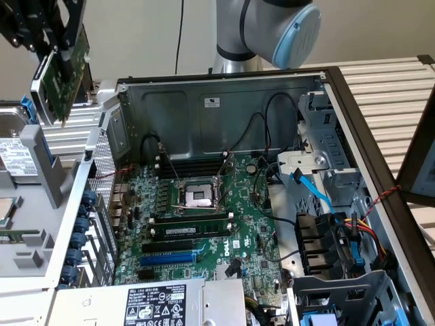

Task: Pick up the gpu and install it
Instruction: 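Pick up the gpu and move the gpu toward the slot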

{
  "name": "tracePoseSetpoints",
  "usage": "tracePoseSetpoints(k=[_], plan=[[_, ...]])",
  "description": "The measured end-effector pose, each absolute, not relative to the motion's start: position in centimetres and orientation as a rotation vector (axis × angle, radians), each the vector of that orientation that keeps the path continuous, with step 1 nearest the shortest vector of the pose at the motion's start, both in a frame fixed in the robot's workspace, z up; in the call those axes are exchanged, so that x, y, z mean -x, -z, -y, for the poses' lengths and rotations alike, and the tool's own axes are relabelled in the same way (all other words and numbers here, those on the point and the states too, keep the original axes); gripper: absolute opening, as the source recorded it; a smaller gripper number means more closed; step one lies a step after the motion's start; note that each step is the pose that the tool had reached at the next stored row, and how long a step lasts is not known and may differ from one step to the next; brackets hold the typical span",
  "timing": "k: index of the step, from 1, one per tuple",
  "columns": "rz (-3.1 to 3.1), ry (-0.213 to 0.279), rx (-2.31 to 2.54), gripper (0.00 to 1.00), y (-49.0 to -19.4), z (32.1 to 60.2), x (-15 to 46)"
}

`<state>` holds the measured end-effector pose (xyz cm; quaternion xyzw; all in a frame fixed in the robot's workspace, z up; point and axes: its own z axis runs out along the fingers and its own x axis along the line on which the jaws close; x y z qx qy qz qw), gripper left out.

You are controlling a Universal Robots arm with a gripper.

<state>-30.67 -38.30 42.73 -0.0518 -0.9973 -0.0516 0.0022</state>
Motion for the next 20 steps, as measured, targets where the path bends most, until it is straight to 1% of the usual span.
tracePoseSetpoints(k=[6, 14, 20], plan=[[3.116, 0.160, 0.163, 0.28, -44.7, 38.7, 28.3], [3.111, 0.160, 0.163, 0.28, -44.8, 38.9, 27.6], [3.111, 0.160, 0.163, 0.28, -44.8, 39.4, 24.9]])
